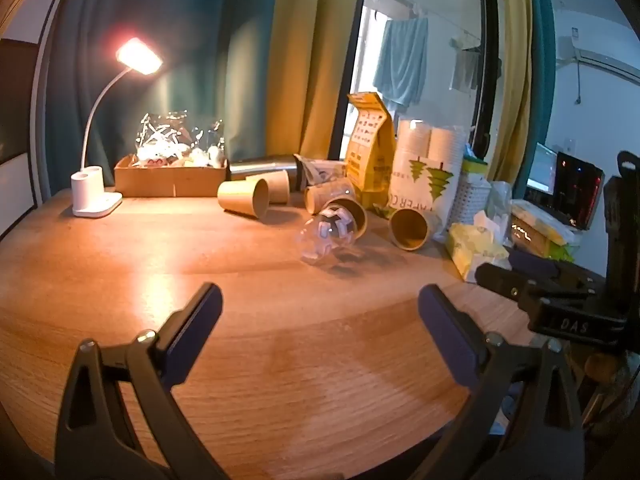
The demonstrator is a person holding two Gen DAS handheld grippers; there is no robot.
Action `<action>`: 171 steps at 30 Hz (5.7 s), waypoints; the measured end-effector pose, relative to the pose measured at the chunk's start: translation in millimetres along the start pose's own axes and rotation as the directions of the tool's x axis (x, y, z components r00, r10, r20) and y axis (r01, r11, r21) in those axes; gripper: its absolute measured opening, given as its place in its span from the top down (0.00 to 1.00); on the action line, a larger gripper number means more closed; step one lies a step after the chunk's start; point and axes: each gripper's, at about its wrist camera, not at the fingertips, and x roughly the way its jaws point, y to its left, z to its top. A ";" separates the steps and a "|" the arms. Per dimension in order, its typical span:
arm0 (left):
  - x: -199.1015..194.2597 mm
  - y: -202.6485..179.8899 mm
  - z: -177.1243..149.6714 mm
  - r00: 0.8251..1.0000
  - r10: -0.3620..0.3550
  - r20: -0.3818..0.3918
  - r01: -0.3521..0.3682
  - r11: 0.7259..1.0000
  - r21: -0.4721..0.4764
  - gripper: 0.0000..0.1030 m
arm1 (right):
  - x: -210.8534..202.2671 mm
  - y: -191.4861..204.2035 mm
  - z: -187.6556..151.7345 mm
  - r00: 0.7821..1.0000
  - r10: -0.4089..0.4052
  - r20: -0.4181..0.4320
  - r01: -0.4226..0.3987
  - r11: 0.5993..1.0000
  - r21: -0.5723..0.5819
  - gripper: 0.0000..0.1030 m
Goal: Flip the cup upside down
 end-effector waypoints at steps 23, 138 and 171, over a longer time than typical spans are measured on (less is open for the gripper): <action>-0.8 0.0 -0.9 1.000 0.002 0.002 -0.002 1.000 -0.002 0.03 | -0.4 0.8 -1.3 1.000 0.000 -0.002 0.000 1.000 0.001 0.14; 289.0 -184.3 84.6 0.837 -0.063 -0.543 0.379 0.783 0.494 0.35 | 36.1 -169.7 70.5 0.992 -0.076 0.101 0.047 0.964 0.262 0.16; 12.1 -18.7 -22.9 0.955 -0.289 -0.070 0.294 0.954 0.066 0.35 | 62.8 38.3 17.7 0.738 0.642 -0.210 -0.512 0.734 0.446 0.16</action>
